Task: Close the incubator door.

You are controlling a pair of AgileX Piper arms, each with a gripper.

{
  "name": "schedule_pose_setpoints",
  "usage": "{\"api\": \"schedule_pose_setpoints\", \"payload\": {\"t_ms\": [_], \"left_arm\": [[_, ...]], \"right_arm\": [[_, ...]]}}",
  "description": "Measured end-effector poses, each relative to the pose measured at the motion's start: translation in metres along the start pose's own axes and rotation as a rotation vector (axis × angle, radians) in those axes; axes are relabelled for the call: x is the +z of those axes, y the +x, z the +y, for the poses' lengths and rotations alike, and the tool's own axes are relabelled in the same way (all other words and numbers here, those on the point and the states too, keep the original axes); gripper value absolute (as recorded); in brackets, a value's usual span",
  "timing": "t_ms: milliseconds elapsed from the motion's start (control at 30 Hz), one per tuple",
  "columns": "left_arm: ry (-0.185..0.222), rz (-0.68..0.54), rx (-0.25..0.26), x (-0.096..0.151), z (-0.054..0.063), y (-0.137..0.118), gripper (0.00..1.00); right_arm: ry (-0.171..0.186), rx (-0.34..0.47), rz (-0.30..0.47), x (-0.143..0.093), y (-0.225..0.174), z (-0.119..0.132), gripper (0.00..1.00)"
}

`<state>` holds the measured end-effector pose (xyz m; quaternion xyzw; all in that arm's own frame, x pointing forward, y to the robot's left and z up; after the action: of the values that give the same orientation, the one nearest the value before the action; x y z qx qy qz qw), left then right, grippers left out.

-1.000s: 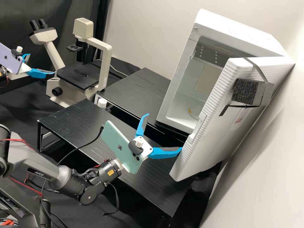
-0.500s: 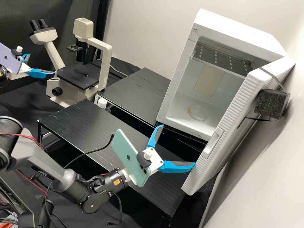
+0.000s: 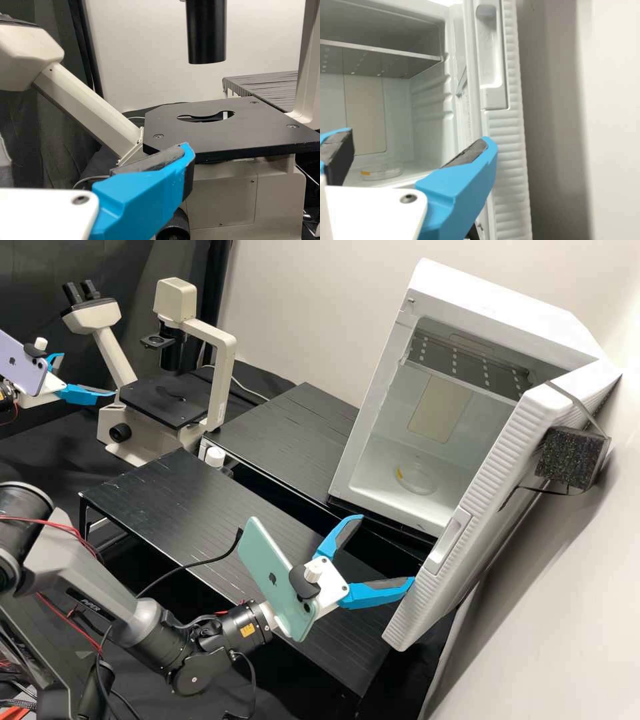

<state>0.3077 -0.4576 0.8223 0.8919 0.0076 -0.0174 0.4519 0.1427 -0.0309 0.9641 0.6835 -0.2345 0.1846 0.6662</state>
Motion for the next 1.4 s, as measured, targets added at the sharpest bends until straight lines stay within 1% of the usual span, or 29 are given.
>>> {"api": "schedule_pose_setpoints", "payload": {"t_ms": [67,100,200,300,367,500,633,733,800,833,900,1033,1067,1233,1400], "left_arm": [[0.0,0.0,0.0,0.0,0.0,0.0,1.0],[0.0,0.0,0.0,0.0,0.0,0.0,1.0],[0.0,0.0,0.0,0.0,0.0,0.0,1.0],[0.0,0.0,0.0,0.0,0.0,0.0,1.0],[0.0,0.0,0.0,0.0,0.0,0.0,1.0],[0.0,0.0,0.0,0.0,0.0,0.0,1.0],[0.0,0.0,0.0,0.0,0.0,0.0,1.0],[0.0,0.0,0.0,0.0,0.0,0.0,1.0],[0.0,0.0,0.0,0.0,0.0,0.0,1.0],[0.0,0.0,0.0,0.0,0.0,0.0,1.0],[0.0,0.0,0.0,0.0,0.0,0.0,1.0],[0.0,0.0,0.0,0.0,0.0,0.0,1.0],[0.0,0.0,0.0,0.0,0.0,0.0,1.0],[0.0,0.0,0.0,0.0,0.0,0.0,1.0],[0.0,0.0,0.0,0.0,0.0,0.0,1.0]], "right_arm": [[-0.013,0.008,-0.006,0.001,0.0,0.004,1.0],[-0.013,0.01,-0.004,0.001,-0.001,0.005,1.0],[0.006,0.019,0.013,-0.004,-0.003,0.01,1.0],[-0.004,0.061,0.036,-0.014,-0.007,0.017,1.0],[-0.019,0.084,0.063,-0.022,-0.009,0.02,1.0],[-0.042,0.101,0.099,-0.032,-0.013,0.023,1.0],[-0.049,0.106,0.11,-0.036,-0.015,0.023,1.0],[-0.047,0.103,0.109,-0.036,-0.015,0.022,1.0],[-0.023,0.091,0.108,-0.034,-0.012,0.019,1.0],[-0.017,0.084,0.108,-0.033,-0.01,0.016,1.0],[-0.011,0.074,0.092,-0.027,-0.005,0.01,1.0],[-0.019,0.054,0.056,-0.018,0.005,-0.004,1.0],[-0.038,0.048,0.044,-0.015,0.009,-0.009,1.0],[-0.058,0.026,-0.01,-0.004,0.019,-0.018,1.0],[-0.051,0.027,-0.031,0.001,0.02,-0.02,1.0]]}}
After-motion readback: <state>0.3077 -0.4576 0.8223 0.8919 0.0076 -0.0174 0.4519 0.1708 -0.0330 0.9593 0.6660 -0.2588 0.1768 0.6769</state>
